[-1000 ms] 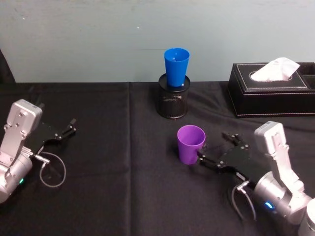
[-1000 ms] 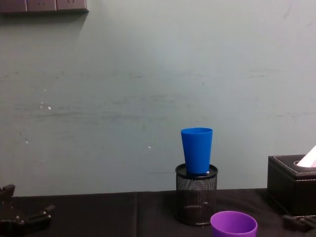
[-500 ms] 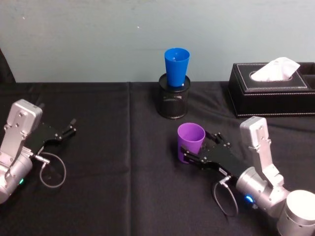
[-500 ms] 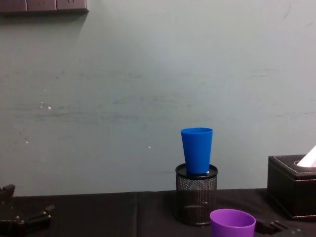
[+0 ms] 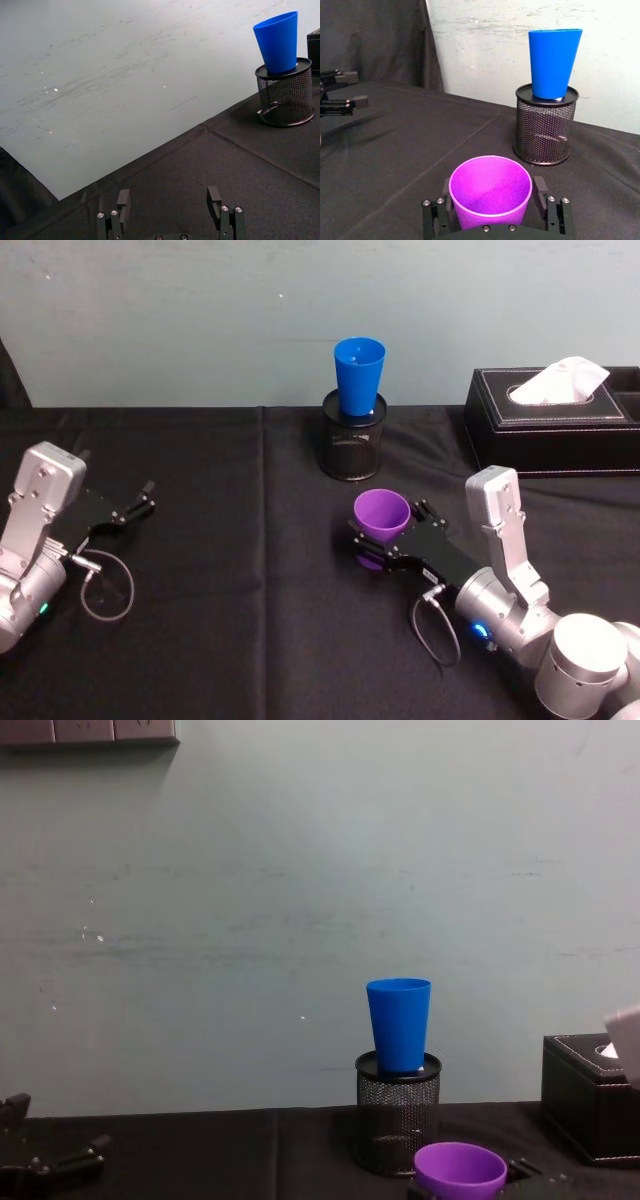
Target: Pick up one cup with a gripper and tap it against the other cup.
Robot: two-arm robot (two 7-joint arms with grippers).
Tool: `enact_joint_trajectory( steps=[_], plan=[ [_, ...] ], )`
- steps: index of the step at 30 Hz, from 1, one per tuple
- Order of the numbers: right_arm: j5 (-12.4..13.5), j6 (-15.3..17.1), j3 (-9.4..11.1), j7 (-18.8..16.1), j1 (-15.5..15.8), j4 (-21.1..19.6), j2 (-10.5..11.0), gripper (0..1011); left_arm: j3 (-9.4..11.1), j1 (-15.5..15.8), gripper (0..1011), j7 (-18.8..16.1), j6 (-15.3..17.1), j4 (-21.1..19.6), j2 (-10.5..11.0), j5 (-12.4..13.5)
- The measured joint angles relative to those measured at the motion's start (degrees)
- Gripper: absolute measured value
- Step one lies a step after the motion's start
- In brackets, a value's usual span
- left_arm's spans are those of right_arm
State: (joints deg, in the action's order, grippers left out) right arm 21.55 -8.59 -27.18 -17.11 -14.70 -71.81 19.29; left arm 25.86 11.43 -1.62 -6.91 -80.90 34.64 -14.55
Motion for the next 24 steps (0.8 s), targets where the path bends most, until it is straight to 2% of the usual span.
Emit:
enact_joint_trajectory(
  steps=[5,7,12,19,20,24],
  plan=[
    [-0.7,0.5,0.6,0.5,0.1,-0.3,-0.5,890,0.0,0.0,1000,0.0,0.0,0.0,0.0,0.0],
    [-1.1,0.9,1.0,0.9,0.4,-1.2,-0.5,825,0.0,0.0,1000,0.0,0.0,0.0,0.0,0.0],
    [-1.5,2.2,2.1,1.4,1.3,-4.7,0.1,781,0.0,0.0,1000,0.0,0.0,0.0,0.0,0.0],
    [-0.9,7.5,4.4,1.4,2.1,-12.2,1.4,754,0.0,0.0,1000,0.0,0.0,0.0,0.0,0.0],
    [-0.9,7.5,4.4,1.4,2.1,-12.2,1.4,749,0.0,0.0,1000,0.0,0.0,0.0,0.0,0.0],
    [-0.8,11.3,5.2,1.3,1.9,-15.5,2.1,741,0.0,0.0,1000,0.0,0.0,0.0,0.0,0.0]
  ],
)
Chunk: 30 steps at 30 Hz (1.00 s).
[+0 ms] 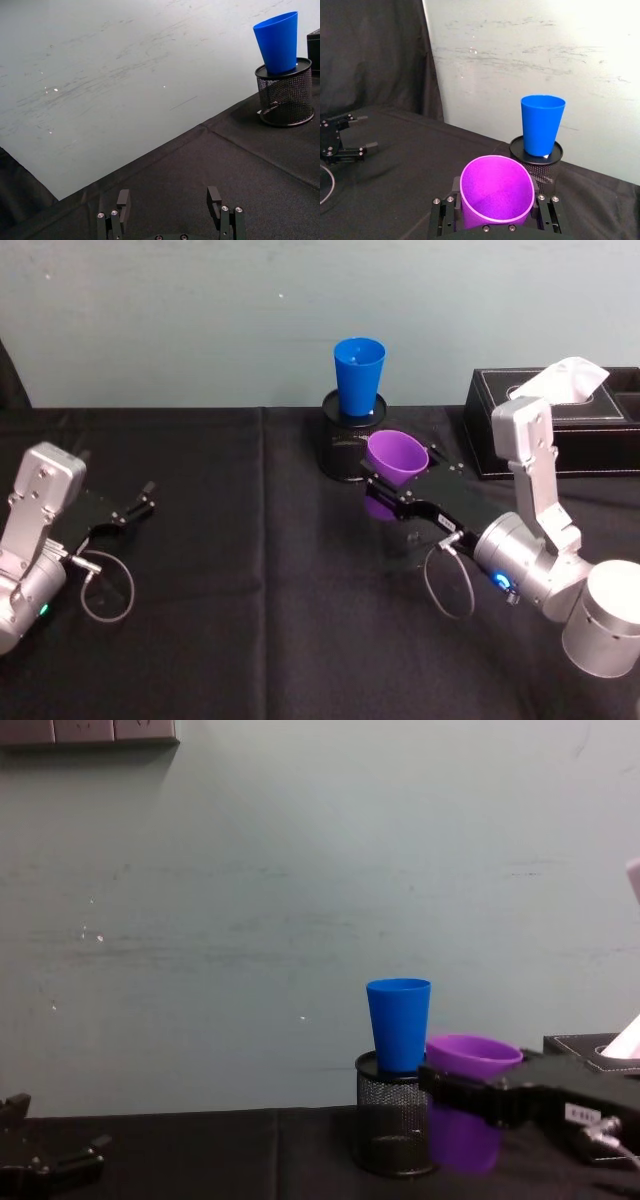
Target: Pick up one cup with a gripper and tap it against the other cup.
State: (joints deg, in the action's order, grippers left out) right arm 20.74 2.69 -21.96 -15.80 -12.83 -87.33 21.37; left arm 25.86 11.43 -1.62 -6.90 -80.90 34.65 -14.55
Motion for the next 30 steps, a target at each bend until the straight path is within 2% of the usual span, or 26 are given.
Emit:
enact_joint_trajectory(
  steps=[1,30],
  plan=[
    [0.0,0.8,0.1,-0.1,-0.1,-0.6,0.1,741,0.0,0.0,1000,0.0,0.0,0.0,0.0,0.0],
    [0.1,-0.4,-0.1,-0.1,0.1,0.3,0.0,741,0.0,0.0,1000,0.0,0.0,0.0,0.0,0.0]
  ],
)
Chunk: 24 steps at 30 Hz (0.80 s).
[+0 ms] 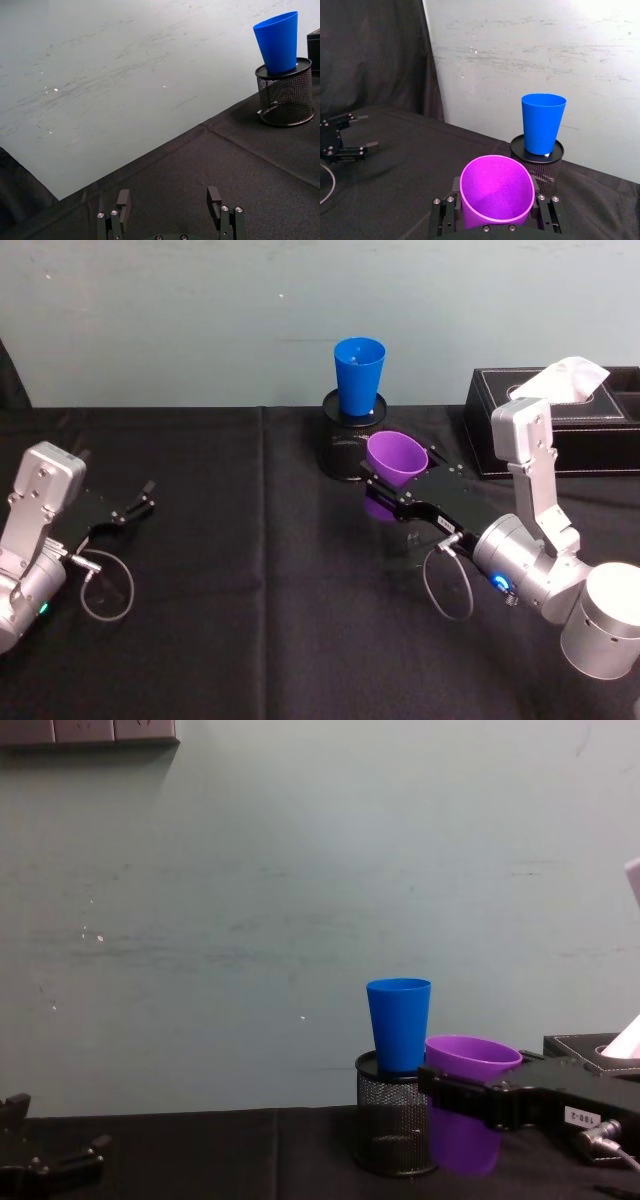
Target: Pick up one cup with a gripper and tap it against the other cup.
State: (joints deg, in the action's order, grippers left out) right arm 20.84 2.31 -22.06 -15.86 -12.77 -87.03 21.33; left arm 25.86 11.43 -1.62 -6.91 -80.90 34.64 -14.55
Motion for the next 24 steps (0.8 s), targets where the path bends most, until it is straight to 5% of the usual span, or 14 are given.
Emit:
enact_joint_trajectory(
  steps=[24],
  plan=[
    [0.0,-0.2,0.0,0.0,0.0,0.1,0.0,741,0.0,0.0,1000,0.0,0.0,0.0,0.0,0.0]
  ],
)
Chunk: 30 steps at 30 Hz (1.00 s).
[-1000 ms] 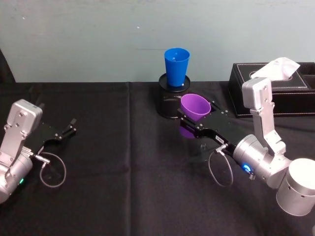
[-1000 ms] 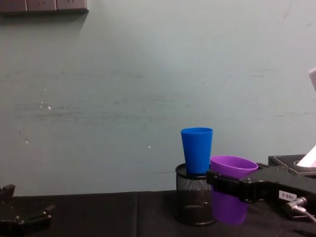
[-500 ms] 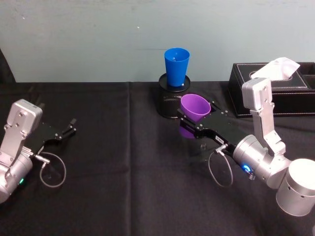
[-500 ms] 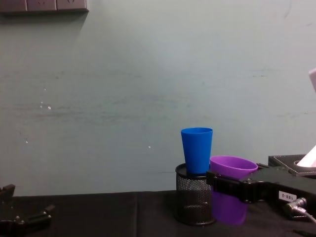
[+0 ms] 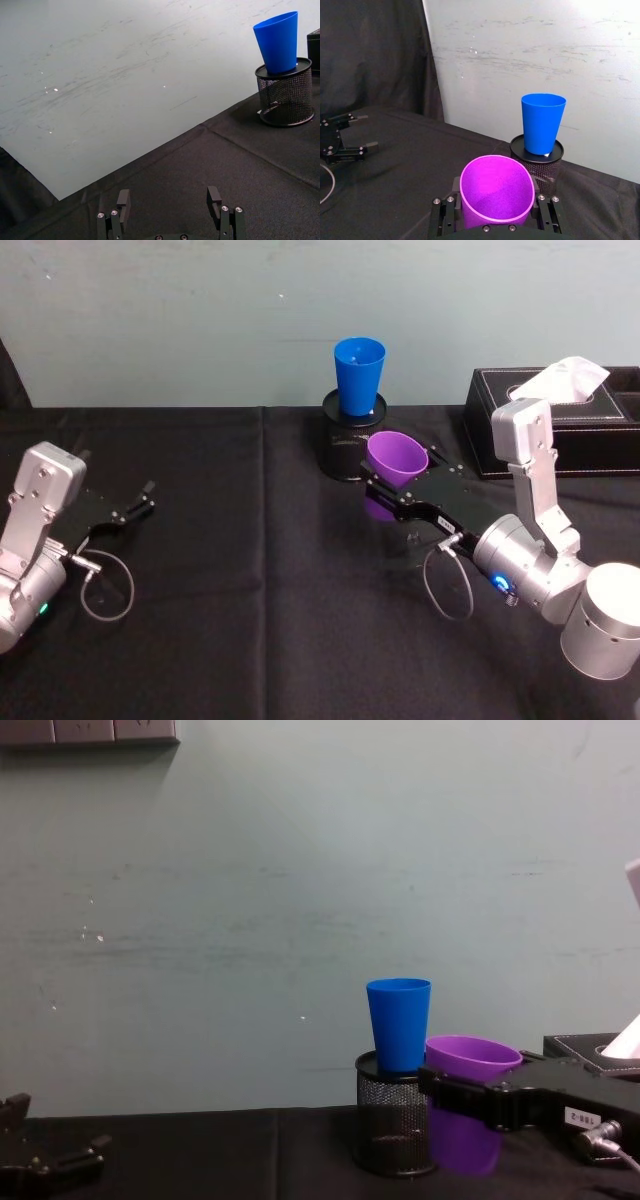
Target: Pick up one cup with a gripper and tap it against the other cup.
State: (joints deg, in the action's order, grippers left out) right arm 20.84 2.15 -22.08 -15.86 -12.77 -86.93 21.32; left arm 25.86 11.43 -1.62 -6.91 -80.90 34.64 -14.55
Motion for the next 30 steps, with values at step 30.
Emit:
enact_joint_trajectory(
  steps=[30],
  plan=[
    [0.0,0.0,0.0,0.0,0.0,0.0,0.0,741,0.0,0.0,1000,0.0,0.0,0.0,0.0,0.0]
  ],
)
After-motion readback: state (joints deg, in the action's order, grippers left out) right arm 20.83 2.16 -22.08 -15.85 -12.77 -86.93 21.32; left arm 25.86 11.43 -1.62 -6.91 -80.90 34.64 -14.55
